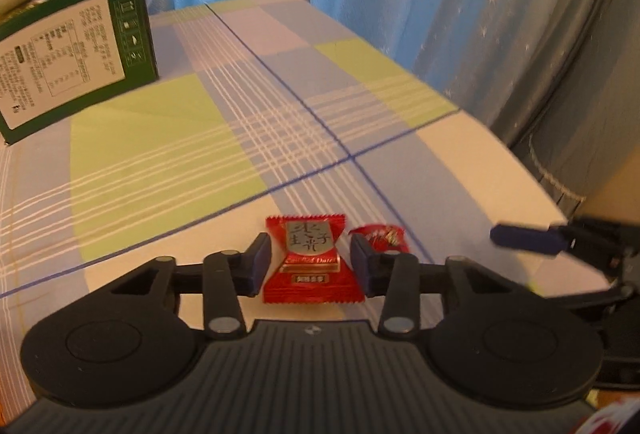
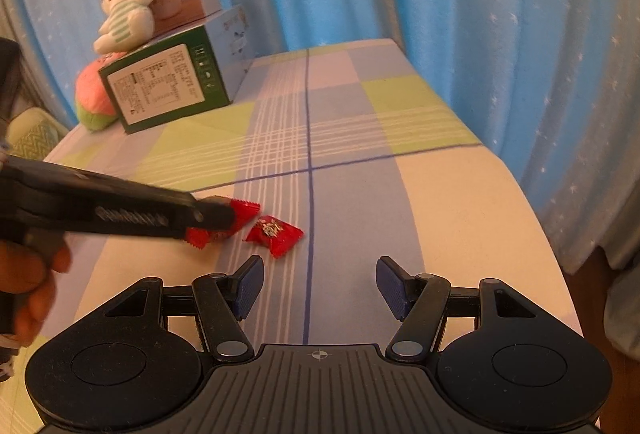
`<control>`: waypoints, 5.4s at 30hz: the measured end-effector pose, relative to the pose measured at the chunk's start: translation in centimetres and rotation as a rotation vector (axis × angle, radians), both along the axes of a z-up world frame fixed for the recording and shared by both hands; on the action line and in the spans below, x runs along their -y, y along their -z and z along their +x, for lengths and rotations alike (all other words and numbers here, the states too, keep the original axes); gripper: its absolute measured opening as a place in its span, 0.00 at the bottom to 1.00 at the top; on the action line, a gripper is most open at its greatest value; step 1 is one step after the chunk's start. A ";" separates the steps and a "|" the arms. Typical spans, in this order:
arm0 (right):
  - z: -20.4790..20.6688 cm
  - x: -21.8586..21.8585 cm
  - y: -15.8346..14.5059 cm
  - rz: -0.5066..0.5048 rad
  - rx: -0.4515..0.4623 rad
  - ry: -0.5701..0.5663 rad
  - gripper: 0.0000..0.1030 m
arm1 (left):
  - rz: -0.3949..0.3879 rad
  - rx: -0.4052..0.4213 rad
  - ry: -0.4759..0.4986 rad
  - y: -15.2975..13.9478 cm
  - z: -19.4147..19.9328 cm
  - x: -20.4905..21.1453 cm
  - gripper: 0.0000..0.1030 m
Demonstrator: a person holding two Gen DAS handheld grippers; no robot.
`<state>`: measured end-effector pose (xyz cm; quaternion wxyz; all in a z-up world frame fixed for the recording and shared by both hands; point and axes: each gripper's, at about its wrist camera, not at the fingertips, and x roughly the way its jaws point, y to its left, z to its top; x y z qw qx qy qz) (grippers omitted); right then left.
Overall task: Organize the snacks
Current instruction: 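Grasp the red jujube candy with the left gripper while the right grasps the small red candy, then carry the red jujube candy and small red candy over the orange tray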
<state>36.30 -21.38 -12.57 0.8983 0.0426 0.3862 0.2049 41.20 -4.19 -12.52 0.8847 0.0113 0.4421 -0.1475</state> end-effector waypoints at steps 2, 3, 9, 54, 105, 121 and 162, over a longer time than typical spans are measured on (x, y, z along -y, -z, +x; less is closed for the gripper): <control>0.2 -0.7 0.0 -0.009 0.018 -0.032 0.61 | 0.001 -0.004 -0.006 0.3 -0.3 -0.6 0.24; 0.3 -1.0 0.1 -0.012 0.027 -0.050 0.61 | 0.000 0.001 -0.010 0.4 -0.7 -1.0 0.23; 1.5 -3.4 0.8 -0.065 0.074 -0.155 0.52 | 0.018 0.023 -0.040 0.1 -3.3 -3.3 0.22; -13.3 -2.8 -2.0 0.006 -0.090 0.036 0.23 | -0.011 0.052 -0.143 -4.3 -19.9 -4.9 0.21; -24.5 -11.0 -12.3 0.030 0.046 -0.146 0.23 | 0.052 0.173 -0.350 -12.8 -34.4 -13.7 0.21; -24.3 -14.3 -12.1 0.030 0.049 -0.214 0.23 | 0.057 0.175 -0.410 -13.0 -34.6 -16.5 0.21; -17.1 -28.1 -12.1 0.040 0.029 -0.364 0.23 | 0.023 0.155 -0.517 -13.5 -30.6 -27.8 0.21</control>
